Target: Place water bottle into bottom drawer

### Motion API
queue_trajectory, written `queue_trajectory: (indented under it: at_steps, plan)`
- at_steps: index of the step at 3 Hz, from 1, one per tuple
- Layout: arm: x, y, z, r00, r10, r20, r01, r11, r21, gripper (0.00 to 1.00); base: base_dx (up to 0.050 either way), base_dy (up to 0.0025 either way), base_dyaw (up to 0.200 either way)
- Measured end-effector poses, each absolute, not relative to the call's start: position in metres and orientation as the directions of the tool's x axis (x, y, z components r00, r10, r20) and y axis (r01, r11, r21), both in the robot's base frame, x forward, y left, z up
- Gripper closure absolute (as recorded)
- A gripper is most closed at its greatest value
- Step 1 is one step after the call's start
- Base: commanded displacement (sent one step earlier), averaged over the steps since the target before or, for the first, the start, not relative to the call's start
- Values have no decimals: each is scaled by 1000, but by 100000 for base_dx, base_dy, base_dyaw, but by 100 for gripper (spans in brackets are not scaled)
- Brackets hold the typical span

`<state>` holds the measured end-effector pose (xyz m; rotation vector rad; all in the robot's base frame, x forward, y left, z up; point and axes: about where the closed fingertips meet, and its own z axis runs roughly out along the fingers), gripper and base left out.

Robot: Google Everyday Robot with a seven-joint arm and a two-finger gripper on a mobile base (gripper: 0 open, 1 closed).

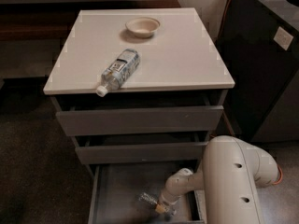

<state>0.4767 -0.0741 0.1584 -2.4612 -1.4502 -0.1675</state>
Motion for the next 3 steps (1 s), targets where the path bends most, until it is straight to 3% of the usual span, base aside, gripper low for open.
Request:
queue_trajectory:
  at_steps: [2,3]
  plan:
    - [475,-77,150,497,836,232,866,-462,-190,0,0,0,0]
    - [475,-77,150,497,836,232,866,-462,-190,0,0,0,0]
